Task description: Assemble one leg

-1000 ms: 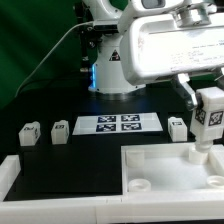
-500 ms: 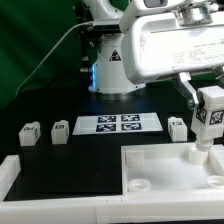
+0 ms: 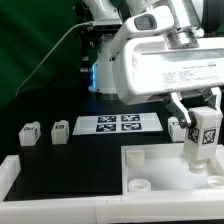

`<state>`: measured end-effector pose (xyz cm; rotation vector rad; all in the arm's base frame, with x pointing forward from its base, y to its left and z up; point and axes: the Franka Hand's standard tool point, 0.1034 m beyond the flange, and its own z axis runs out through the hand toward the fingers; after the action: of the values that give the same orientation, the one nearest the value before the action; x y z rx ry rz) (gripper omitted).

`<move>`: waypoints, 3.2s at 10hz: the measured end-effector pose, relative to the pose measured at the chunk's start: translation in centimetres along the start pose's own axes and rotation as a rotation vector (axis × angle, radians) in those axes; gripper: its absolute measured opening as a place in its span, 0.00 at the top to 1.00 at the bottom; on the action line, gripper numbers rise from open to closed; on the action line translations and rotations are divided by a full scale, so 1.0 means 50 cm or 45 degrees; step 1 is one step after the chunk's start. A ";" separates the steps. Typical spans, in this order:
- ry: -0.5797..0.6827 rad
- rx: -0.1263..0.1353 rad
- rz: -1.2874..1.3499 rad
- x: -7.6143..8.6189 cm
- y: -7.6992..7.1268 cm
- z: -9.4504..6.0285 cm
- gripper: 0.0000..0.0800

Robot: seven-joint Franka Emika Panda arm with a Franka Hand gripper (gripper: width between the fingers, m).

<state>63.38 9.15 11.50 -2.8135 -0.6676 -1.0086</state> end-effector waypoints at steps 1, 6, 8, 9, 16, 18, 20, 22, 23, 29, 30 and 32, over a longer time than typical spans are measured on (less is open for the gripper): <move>-0.004 0.019 0.003 -0.004 -0.015 0.007 0.63; -0.130 0.084 -0.020 0.015 -0.066 -0.023 0.63; -0.133 0.087 -0.013 0.007 -0.066 -0.016 0.63; -0.134 0.088 -0.012 0.006 -0.066 -0.016 0.63; -0.133 0.096 0.030 -0.014 -0.050 0.029 0.63; -0.127 0.096 0.032 -0.016 -0.054 0.033 0.63; -0.123 0.097 0.033 -0.014 -0.055 0.036 0.63; -0.115 0.094 0.038 -0.012 -0.051 0.041 0.63; -0.118 0.092 0.043 -0.019 -0.047 0.044 0.63; -0.024 0.058 0.060 -0.024 -0.044 0.061 0.63; -0.015 0.059 0.052 -0.024 -0.044 0.061 0.63; -0.018 0.059 0.054 -0.025 -0.044 0.062 0.35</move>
Offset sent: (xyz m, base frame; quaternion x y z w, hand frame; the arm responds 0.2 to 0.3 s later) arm -0.0218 0.0207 0.0035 0.0512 -0.0815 0.0067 0.9953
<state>63.39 11.32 8.16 -2.7848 -0.6220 -0.9549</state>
